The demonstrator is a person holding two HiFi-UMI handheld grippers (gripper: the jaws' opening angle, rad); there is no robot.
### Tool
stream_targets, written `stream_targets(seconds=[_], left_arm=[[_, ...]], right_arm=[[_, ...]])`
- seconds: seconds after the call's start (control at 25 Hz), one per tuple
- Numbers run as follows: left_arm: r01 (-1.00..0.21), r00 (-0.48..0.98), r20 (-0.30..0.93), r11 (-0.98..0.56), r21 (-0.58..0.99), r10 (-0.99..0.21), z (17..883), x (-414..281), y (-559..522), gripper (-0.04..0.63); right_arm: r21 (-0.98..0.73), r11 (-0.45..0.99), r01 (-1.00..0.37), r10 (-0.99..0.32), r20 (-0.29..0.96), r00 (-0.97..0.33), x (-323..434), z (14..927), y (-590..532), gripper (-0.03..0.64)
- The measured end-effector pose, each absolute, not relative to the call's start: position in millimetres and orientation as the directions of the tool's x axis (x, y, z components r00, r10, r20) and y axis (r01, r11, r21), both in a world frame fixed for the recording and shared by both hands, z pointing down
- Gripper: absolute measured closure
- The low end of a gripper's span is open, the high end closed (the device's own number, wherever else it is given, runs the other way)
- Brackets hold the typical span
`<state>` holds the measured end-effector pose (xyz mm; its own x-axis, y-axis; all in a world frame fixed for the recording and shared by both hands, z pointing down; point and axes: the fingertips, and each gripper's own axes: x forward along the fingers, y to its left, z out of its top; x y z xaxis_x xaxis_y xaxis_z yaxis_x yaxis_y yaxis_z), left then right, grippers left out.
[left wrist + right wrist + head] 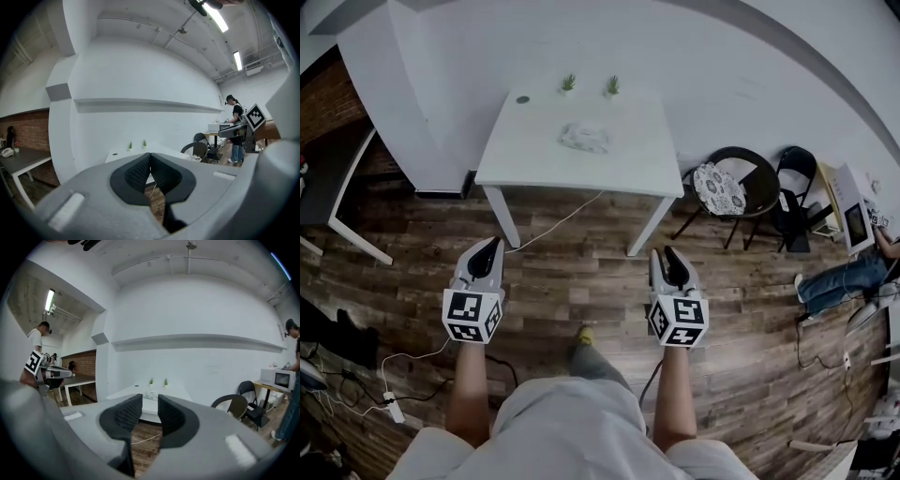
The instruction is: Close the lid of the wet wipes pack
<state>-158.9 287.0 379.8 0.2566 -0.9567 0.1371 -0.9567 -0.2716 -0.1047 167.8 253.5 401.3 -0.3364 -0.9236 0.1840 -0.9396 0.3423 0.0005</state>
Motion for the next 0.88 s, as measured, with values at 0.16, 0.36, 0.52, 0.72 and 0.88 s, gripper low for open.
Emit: stream_targets(seconds=[0.16, 0.36, 0.52, 0.72, 0.88], left_arm=[[-0.961, 0.237, 0.140, -0.253, -0.111, -0.961, 374, -152, 232, 0.588], [-0.968, 0.207, 0.124, -0.221, -0.116, -0.970, 358, -142, 175, 0.588], [-0.969, 0.198, 0.139, -0.215, -0.124, -0.970, 362, -133, 143, 0.588], [-0.969, 0.190, 0.156, -0.211, -0.128, -0.969, 365, -127, 114, 0.588], [-0.970, 0.187, 0.146, -0.207, -0.132, -0.971, 361, -128, 86, 0.588]], right_arm=[[-0.002, 0.354, -0.935, -0.917, 0.195, -0.347, 179, 399, 197, 0.508], [-0.003, 0.377, -0.926, -0.908, 0.196, -0.370, 192, 392, 135, 0.508], [-0.009, 0.397, -0.918, -0.899, 0.197, -0.391, 191, 394, 96, 0.508], [-0.024, 0.411, -0.911, -0.892, 0.196, -0.408, 193, 394, 61, 0.508], [-0.044, 0.421, -0.906, -0.887, 0.190, -0.421, 191, 395, 36, 0.508]])
